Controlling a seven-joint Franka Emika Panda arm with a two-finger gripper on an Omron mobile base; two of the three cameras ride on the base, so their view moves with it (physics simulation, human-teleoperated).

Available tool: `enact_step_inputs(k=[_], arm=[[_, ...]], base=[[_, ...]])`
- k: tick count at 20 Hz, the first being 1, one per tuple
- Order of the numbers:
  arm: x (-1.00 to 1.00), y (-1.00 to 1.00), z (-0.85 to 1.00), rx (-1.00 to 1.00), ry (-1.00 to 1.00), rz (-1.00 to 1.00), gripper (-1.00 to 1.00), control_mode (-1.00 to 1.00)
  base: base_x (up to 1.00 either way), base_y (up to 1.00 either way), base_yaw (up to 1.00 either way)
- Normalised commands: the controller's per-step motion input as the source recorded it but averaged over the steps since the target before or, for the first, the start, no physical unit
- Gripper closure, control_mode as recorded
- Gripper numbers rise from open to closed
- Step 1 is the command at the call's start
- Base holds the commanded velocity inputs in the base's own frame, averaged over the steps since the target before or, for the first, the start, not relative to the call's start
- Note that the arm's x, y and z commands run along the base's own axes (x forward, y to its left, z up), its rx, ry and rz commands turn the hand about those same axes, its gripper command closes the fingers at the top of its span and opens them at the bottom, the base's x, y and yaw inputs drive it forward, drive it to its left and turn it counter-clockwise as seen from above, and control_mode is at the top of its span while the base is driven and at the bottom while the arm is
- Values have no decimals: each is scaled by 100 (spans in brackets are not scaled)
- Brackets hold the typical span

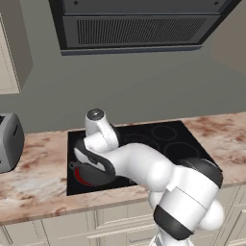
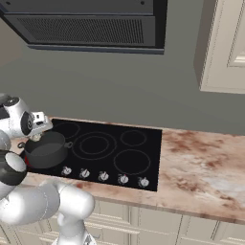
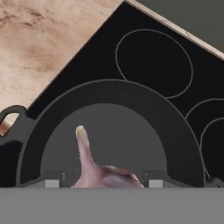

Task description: Turn on the burner for the pot on the stove. Wait thirty seconds for the pot to heat up. Then add the garlic to the pot.

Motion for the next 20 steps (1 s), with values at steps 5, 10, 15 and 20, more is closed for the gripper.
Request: enact_step_inputs(k=[5,10,15,20], arm=[[10,1,-10,0,4,-6,100,-100],[0,0,-11,0,0,-3,100,-100],[0,0,-16,0,0,-2,100,-100],[0,0,-19,0,0,-1,100,-100]], base=[[0,0,0],[0,0,0],[0,0,0],[0,0,0]])
